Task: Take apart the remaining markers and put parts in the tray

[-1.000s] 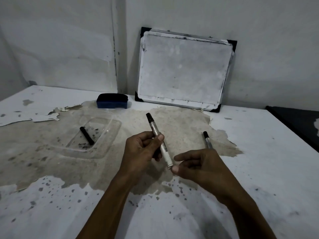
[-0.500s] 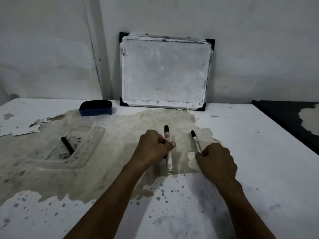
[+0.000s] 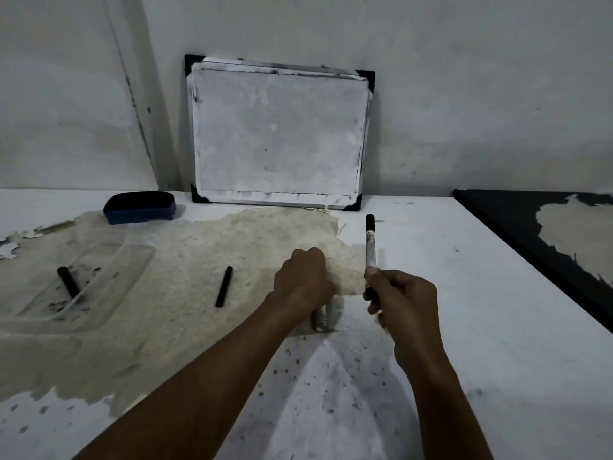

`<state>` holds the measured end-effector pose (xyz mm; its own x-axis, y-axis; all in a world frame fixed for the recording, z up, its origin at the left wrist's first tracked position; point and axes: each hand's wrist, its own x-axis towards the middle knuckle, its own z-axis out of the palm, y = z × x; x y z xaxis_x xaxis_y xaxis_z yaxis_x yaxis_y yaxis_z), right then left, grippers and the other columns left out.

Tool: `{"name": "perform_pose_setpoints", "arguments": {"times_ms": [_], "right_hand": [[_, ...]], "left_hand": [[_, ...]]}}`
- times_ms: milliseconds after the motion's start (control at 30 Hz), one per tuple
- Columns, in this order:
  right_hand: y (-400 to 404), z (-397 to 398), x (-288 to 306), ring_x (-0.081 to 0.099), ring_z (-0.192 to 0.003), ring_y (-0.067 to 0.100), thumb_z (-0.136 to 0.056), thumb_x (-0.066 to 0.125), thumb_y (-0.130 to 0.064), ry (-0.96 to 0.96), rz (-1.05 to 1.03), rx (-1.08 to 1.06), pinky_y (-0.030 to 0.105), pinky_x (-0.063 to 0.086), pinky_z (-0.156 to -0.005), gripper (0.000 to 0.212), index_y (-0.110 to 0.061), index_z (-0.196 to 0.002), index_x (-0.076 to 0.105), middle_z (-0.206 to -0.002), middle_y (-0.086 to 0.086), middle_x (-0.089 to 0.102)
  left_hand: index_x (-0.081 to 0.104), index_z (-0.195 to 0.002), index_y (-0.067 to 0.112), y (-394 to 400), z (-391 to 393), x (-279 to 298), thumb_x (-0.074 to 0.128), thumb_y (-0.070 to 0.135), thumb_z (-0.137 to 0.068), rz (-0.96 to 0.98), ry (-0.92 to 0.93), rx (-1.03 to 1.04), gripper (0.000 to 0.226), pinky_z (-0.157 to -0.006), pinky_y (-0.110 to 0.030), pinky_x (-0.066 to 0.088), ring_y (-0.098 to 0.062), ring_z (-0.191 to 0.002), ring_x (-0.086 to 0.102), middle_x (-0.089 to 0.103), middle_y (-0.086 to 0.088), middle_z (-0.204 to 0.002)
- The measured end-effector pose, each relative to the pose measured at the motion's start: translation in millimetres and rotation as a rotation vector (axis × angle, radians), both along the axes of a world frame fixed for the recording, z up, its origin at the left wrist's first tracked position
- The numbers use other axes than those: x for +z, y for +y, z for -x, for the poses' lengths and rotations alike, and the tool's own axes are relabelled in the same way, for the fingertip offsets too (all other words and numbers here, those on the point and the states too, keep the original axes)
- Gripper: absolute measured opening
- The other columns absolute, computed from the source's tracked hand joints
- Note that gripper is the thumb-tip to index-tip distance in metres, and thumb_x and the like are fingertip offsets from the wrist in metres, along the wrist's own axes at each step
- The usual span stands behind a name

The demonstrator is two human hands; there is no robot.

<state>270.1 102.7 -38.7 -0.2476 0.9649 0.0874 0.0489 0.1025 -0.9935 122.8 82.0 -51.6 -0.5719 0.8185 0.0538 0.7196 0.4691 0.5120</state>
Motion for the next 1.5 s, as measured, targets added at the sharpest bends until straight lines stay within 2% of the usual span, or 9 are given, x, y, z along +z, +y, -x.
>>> {"name": "perform_pose_setpoints", "arguments": {"times_ms": [233,467,600,733,900,1100,1200,1367,1500], "right_hand": [[-1,0,3,0.058,-0.044,0.014,-0.085,0.068,-0.022,0.073,0.051,0.018,0.029,0.044,-0.046,0.011,-0.013,-0.078,0.072,-0.055,0.006,0.070],[-2,-5,10,0.048,-0.044,0.010,-0.080,0.074,-0.015,0.271,0.068,-0.057,0.028,0.043,-0.046,0.007,-0.009,-0.083,0.075,-0.050,0.000,0.057],[-4,-1,25,0.049,-0.056,0.013,-0.081,0.070,-0.010,0.475,0.145,-0.001,0.029,0.046,-0.049,0.004,-0.008,-0.081,0.074,-0.060,0.001,0.055],[-11,12,39,0.064,-0.071,0.018,-0.080,0.068,-0.014,0.565,0.173,0.133,0.033,0.056,-0.066,0.009,-0.011,-0.074,0.072,-0.071,0.005,0.067],[-36,39,37,0.064,-0.058,0.022,-0.073,0.064,-0.029,0.418,0.236,0.491,0.031,0.055,-0.055,0.028,-0.008,-0.089,0.073,-0.070,0.011,0.067],[-64,70,20,0.043,-0.038,0.014,-0.090,0.052,-0.029,0.167,0.423,1.002,0.020,0.035,-0.038,0.034,-0.002,-0.102,0.069,-0.063,0.007,0.055],[-66,76,17,0.040,-0.035,0.010,-0.094,0.048,-0.026,0.154,0.566,1.203,0.016,0.032,-0.037,0.036,0.003,-0.108,0.065,-0.062,0.005,0.052],[-71,82,10,0.033,-0.032,0.005,-0.091,0.050,-0.030,0.085,0.691,1.297,0.015,0.023,-0.034,0.037,0.002,-0.101,0.066,-0.058,0.003,0.046],[-78,84,6,0.033,-0.035,0.006,-0.096,0.049,-0.031,-0.022,0.510,1.207,0.016,0.026,-0.036,0.037,0.001,-0.098,0.066,-0.058,0.003,0.046]], "left_hand": [[0.050,-0.094,0.015,4,-1,-7,0.075,0.034,-0.076,0.006,0.061,0.018,0.036,-0.064,-0.033,0.042,-0.030,-0.088,0.061,0.060,-0.012,-0.105],[0.043,-0.068,0.019,-7,7,1,0.072,0.048,-0.079,-0.074,-0.096,0.039,0.042,-0.047,-0.025,0.034,-0.013,-0.060,0.050,0.050,-0.001,-0.076],[0.065,-0.107,0.007,-40,32,18,0.071,0.045,-0.082,-0.273,-0.247,0.121,0.046,-0.061,-0.029,0.057,-0.019,-0.068,0.070,0.072,-0.011,-0.087],[0.071,-0.102,0.017,-86,56,35,0.068,0.034,-0.087,-0.484,-0.339,0.183,0.023,-0.045,-0.023,0.051,-0.007,-0.049,0.068,0.074,-0.001,-0.066],[0.074,-0.094,0.020,-130,68,46,0.063,0.025,-0.092,-0.622,-0.498,0.114,0.011,-0.045,-0.019,0.046,-0.008,-0.051,0.064,0.076,0.000,-0.069],[0.071,-0.105,0.020,-164,68,56,0.058,0.021,-0.095,-0.568,-0.422,-0.233,0.017,-0.049,-0.013,0.045,-0.004,-0.058,0.065,0.075,0.001,-0.078],[0.070,-0.090,0.016,-178,70,52,0.054,0.023,-0.097,-0.476,-0.342,-0.398,0.019,-0.058,-0.018,0.047,-0.005,-0.061,0.061,0.067,0.007,-0.069],[0.045,-0.068,0.032,-187,73,27,0.032,0.044,-0.100,-0.429,0.026,-0.400,0.036,-0.051,-0.026,0.040,-0.010,-0.052,0.052,0.052,0.010,-0.056],[0.050,-0.062,0.032,-186,76,12,0.032,0.040,-0.102,-0.481,-0.001,-0.349,0.045,-0.051,-0.022,0.041,-0.009,-0.048,0.054,0.059,0.004,-0.054]]}}
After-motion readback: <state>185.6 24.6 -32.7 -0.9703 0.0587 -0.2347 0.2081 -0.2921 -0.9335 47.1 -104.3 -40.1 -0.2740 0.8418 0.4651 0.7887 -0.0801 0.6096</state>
